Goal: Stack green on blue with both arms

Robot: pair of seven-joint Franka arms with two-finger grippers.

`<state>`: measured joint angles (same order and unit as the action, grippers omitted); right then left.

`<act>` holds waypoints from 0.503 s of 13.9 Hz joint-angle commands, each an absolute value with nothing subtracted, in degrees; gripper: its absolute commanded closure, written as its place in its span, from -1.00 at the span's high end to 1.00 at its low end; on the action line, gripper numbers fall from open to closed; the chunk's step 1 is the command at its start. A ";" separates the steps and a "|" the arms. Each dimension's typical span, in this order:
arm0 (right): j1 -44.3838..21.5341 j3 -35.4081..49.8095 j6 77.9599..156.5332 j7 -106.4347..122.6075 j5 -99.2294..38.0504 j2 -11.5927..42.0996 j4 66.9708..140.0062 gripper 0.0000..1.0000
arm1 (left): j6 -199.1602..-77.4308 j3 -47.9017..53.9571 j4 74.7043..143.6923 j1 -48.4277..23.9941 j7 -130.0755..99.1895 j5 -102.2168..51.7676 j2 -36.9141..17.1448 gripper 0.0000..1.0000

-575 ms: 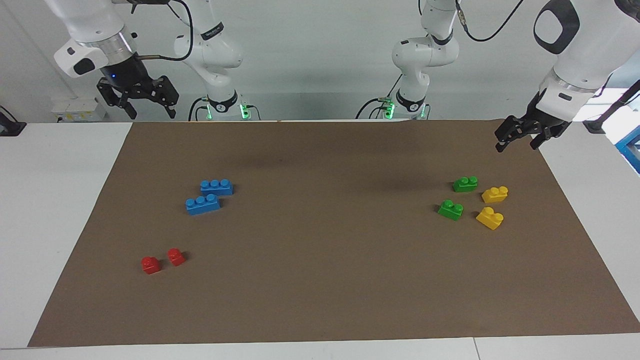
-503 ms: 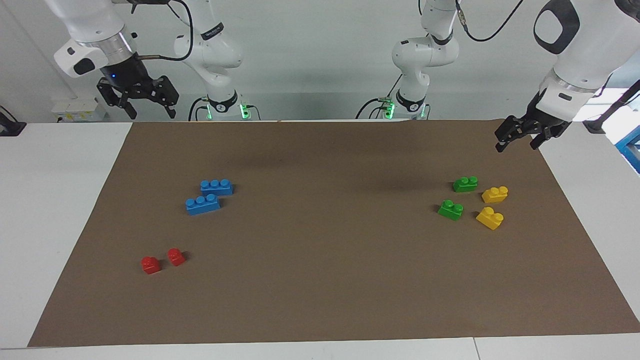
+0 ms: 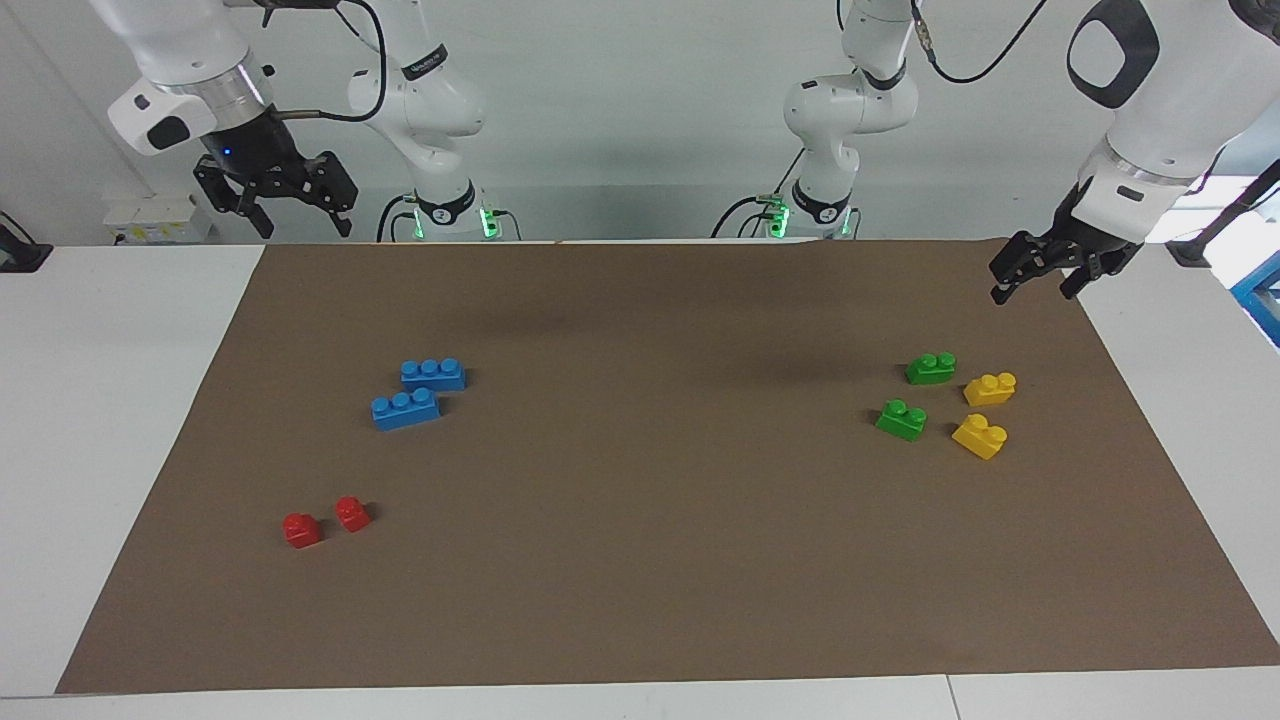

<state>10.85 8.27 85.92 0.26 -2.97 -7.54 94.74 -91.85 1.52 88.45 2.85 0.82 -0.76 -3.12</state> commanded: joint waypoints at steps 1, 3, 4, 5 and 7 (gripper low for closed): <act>11.16 8.61 86.40 0.97 -1.23 -9.23 96.94 1.00 | -91.49 1.67 88.77 2.90 0.97 -0.88 -2.72 1.00; 10.64 8.61 86.40 0.36 -1.23 -9.23 96.94 1.00 | -91.84 1.67 88.86 2.81 0.88 -0.88 -2.72 1.00; 9.50 8.61 86.40 -0.87 -1.23 -9.23 96.94 1.00 | -91.93 1.67 89.12 2.90 0.88 -0.88 -2.64 1.00; 9.14 8.61 86.40 -1.92 -1.23 -9.23 96.94 1.00 | -91.93 1.67 89.30 2.81 0.79 -0.88 -2.55 1.00; 8.61 8.61 86.40 -2.55 -1.23 -9.23 96.77 1.00 | -92.54 1.58 90.17 3.08 -0.86 -0.97 -2.29 1.00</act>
<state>9.02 8.39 85.92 -1.27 -2.97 -7.60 95.09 -91.89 1.60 88.76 2.81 0.51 -0.76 -3.12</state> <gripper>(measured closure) 0.000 0.000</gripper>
